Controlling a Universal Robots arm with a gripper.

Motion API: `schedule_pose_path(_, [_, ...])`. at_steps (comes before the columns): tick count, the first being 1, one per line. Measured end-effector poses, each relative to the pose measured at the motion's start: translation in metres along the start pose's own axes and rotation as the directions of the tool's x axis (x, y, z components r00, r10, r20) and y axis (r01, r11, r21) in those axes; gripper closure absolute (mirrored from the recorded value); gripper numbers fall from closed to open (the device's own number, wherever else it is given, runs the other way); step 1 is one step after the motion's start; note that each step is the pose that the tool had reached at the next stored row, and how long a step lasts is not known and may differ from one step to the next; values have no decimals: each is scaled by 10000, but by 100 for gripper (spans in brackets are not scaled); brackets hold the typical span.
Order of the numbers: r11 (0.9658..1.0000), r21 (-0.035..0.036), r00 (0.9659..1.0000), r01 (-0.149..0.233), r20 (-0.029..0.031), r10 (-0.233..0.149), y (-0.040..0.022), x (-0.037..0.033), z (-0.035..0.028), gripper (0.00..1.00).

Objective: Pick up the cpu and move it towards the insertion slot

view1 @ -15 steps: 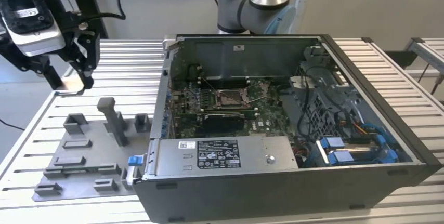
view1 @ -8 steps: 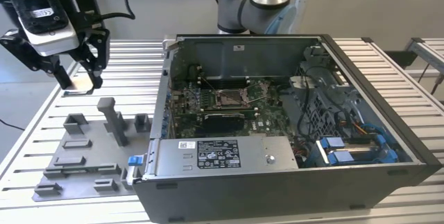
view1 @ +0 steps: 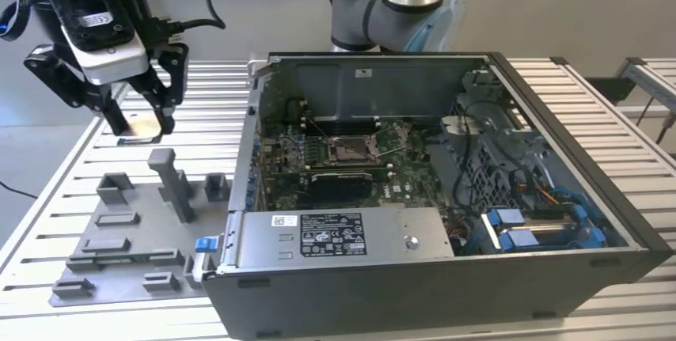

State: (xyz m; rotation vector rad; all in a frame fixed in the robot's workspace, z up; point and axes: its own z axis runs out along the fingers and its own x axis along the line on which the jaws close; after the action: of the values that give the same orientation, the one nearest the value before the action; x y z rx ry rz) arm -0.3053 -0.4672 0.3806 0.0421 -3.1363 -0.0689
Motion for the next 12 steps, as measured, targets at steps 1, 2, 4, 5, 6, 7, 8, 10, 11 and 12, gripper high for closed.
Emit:
schedule_pose_path(1, [10000, 0, 10000, 0, 0, 0, -1, -25, 0, 100])
schedule_pose_path(2, [10000, 0, 10000, 0, 0, 0, -1, -49, 0, 100])
schedule_pose_path(4, [10000, 0, 10000, 0, 0, 0, -3, -96, 0, 100])
schedule_pose_path(5, [10000, -1, 10000, 0, 1, 0, -3, -120, 0, 100])
schedule_pose_path(6, [10000, 0, 10000, 0, 1, 0, -4, -144, 0, 100])
schedule_pose_path(7, [10000, 0, 10000, 0, 1, 0, -4, -165, 0, 100])
schedule_pose_path(8, [10000, 0, 10000, 0, 0, 0, -5, -189, -1, 100])
schedule_pose_path(10, [10000, -1, 10000, 0, 1, 0, -6, -234, -1, 100])
schedule_pose_path(11, [10000, -1, 10000, 0, 1, 0, -7, -256, -1, 100])
schedule_pose_path(12, [10000, 0, 10000, 0, 1, 0, -8, -281, -1, 100])
